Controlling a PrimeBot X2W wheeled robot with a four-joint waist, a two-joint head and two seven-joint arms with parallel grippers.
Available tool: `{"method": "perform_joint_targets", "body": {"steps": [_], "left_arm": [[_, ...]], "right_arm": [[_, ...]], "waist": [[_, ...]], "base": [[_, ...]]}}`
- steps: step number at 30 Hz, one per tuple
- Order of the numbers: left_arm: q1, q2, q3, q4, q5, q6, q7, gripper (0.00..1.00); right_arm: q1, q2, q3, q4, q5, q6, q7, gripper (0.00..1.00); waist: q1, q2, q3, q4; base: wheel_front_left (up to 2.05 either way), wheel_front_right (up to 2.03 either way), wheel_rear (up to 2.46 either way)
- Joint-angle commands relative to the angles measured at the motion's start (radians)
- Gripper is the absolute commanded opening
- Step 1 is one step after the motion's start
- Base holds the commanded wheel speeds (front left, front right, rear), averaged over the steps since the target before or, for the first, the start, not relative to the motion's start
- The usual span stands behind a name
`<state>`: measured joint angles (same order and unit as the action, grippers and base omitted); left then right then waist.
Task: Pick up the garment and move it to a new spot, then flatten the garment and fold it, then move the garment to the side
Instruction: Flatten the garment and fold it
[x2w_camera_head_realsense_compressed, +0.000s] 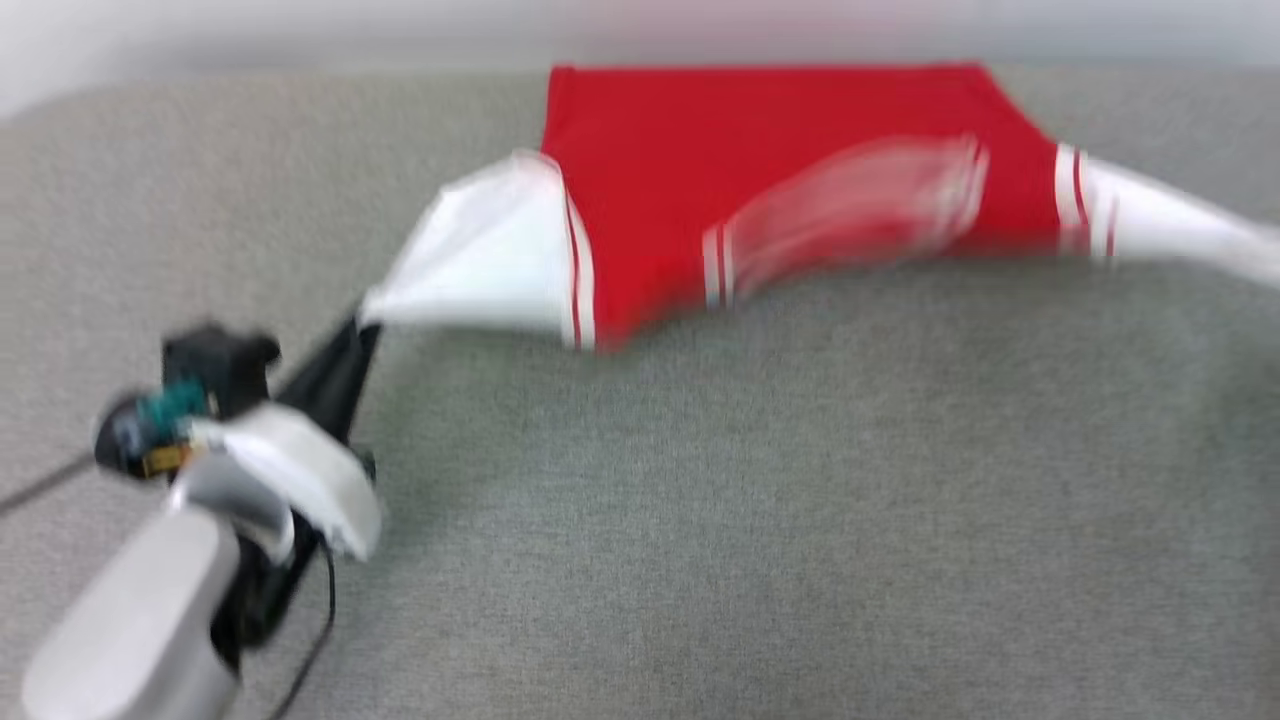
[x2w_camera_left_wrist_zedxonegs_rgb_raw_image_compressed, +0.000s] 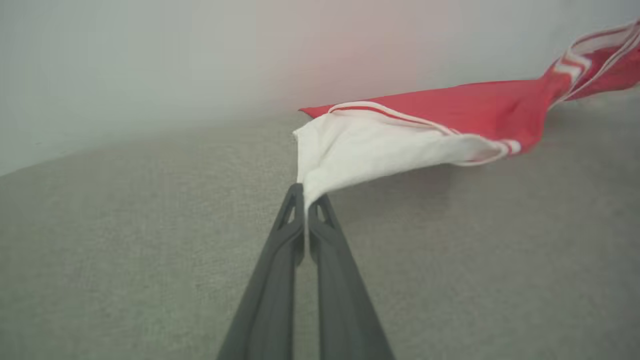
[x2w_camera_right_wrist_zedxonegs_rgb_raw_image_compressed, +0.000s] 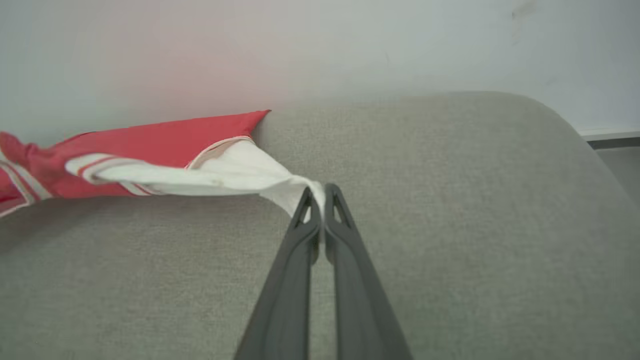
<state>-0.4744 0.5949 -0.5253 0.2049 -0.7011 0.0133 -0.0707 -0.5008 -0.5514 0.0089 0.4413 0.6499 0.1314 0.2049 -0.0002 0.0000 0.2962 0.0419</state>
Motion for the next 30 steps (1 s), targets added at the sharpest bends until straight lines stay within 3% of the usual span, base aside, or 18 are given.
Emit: {"method": "perform_joint_targets", "body": {"steps": [1, 14, 22, 26, 27, 29, 30], "left_arm": [[0.054, 0.012, 0.004, -0.027, -0.019, 0.017, 0.005, 0.00], [0.507, 0.141, 0.004, -0.184, -0.107, 0.122, 0.021, 0.00], [0.641, 0.154, -0.001, -0.232, -0.154, 0.149, 0.024, 0.00], [0.636, 0.137, -0.017, -0.241, -0.157, 0.138, 0.028, 0.00], [0.626, 0.134, -0.021, -0.245, -0.156, 0.133, 0.031, 0.00], [0.603, 0.130, -0.028, -0.258, -0.150, 0.127, 0.040, 0.00], [0.593, 0.127, -0.031, -0.267, -0.149, 0.120, 0.045, 0.00]], "right_arm": [[0.053, -0.015, -0.021, -0.012, 0.010, -0.002, 0.004, 0.00], [0.464, 0.024, -0.095, -0.189, 0.024, -0.002, 0.174, 0.00], [0.647, 0.056, -0.169, -0.318, 0.016, -0.001, 0.327, 0.00], [0.675, 0.091, -0.199, -0.367, 0.006, -0.001, 0.383, 0.00], [0.673, 0.095, -0.201, -0.380, -0.002, -0.001, 0.393, 0.22], [0.653, 0.105, -0.211, -0.403, -0.014, -0.001, 0.412, 1.00], [0.643, 0.108, -0.210, -0.416, -0.014, -0.001, 0.429, 1.00]], "waist": [[0.0002, 0.0000, -0.074, -0.002], [0.0002, 0.0000, -0.213, -0.045], [0.0002, 0.0000, -0.212, -0.048], [0.0002, 0.0000, -0.199, -0.042], [0.0002, 0.0000, -0.195, -0.039], [0.0002, 0.0000, -0.185, -0.032], [0.0002, 0.0000, -0.179, -0.028]], "base": [[0.00, 0.00, 0.00], [0.00, 0.00, 0.00], [0.00, 0.00, 0.00], [0.00, 0.00, 0.00], [0.00, 0.00, 0.00], [0.00, 0.00, 0.00], [0.00, 0.00, 0.00]]}}
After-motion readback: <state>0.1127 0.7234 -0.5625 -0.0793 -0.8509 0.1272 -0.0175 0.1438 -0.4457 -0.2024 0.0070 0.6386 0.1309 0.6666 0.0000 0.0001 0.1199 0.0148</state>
